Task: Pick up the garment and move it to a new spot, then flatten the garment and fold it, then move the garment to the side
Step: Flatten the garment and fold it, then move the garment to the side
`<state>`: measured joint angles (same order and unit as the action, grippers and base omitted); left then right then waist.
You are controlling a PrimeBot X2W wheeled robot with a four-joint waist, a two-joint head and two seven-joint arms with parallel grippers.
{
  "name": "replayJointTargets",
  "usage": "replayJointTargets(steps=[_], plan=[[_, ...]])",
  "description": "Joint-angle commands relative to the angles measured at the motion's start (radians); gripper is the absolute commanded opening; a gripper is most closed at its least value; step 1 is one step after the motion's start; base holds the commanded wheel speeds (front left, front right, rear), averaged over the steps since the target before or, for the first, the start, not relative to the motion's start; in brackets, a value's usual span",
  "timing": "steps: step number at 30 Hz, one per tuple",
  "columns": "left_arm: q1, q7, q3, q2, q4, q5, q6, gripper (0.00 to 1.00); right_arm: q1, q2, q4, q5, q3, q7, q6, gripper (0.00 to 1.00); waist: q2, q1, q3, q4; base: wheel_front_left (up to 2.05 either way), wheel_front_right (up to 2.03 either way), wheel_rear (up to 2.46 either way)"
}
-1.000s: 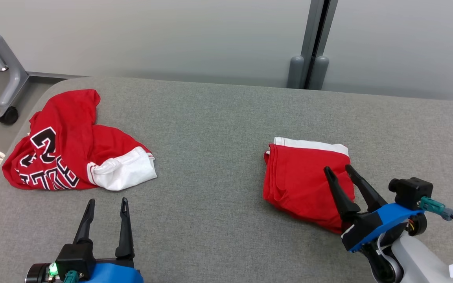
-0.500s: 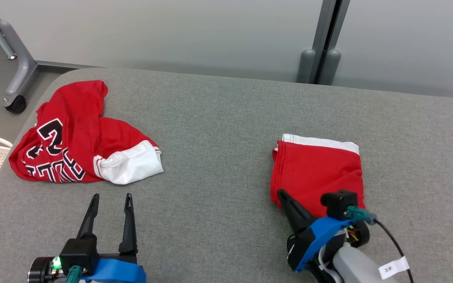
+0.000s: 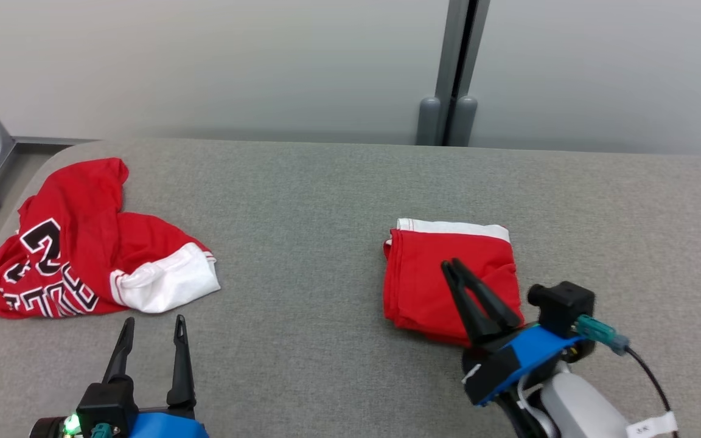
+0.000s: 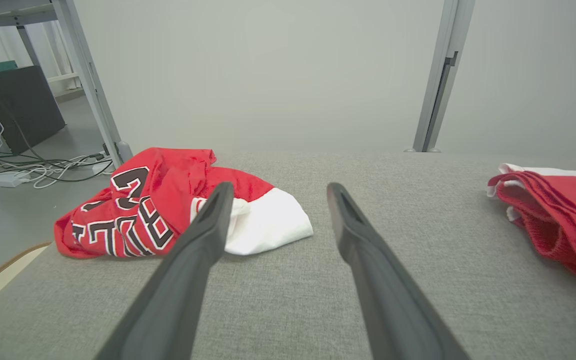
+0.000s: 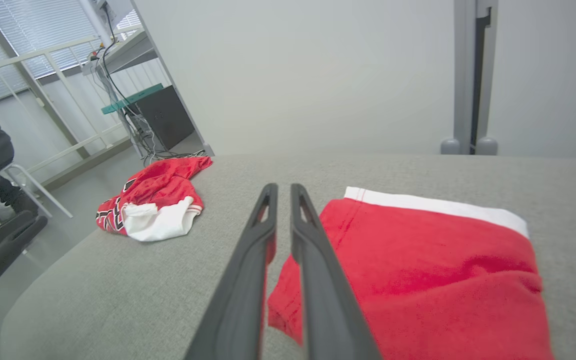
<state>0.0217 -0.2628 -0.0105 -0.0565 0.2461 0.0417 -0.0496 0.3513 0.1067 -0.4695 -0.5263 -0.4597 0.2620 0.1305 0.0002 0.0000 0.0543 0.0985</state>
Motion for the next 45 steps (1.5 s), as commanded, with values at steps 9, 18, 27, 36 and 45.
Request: replayJointTargets(steps=[9, 18, 27, 36, 45], plan=[[0.03, -0.003, -0.024, -0.01, 0.029, -0.017, 0.009, 1.0, -0.175, 0.053, 0.115, 0.131, 0.267, 0.004, 0.001, 1.0, -0.0002, 0.0, -0.04, -0.088, 0.0, 0.0, 0.0], [0.037, -0.003, -0.033, -0.016, 0.056, -0.017, 0.006, 1.0, -0.327, 0.01, 0.159, 0.218, 0.412, 0.004, 0.001, 1.0, -0.0002, 0.0, -0.057, -0.106, 0.0, 0.0, 0.0], [0.039, -0.003, -0.033, -0.023, 0.077, -0.025, 0.004, 1.0, -0.367, -0.029, 0.164, 0.279, 0.425, 0.004, 0.001, 1.0, -0.0002, 0.0, -0.075, -0.096, 0.0, 0.0, 0.0], [0.033, -0.003, -0.024, -0.026, 0.09, -0.027, 0.002, 1.0, -0.348, -0.043, 0.146, 0.314, 0.408, 0.004, 0.001, 1.0, -0.0002, 0.0, -0.088, -0.075, 0.0, 0.0, 0.0], [0.034, -0.003, -0.024, -0.03, 0.089, -0.019, 0.0, 1.0, -0.357, -0.051, 0.135, 0.322, 0.404, 0.004, 0.001, 1.0, -0.0002, 0.0, -0.098, -0.063, 0.0, 0.0, 0.0]])
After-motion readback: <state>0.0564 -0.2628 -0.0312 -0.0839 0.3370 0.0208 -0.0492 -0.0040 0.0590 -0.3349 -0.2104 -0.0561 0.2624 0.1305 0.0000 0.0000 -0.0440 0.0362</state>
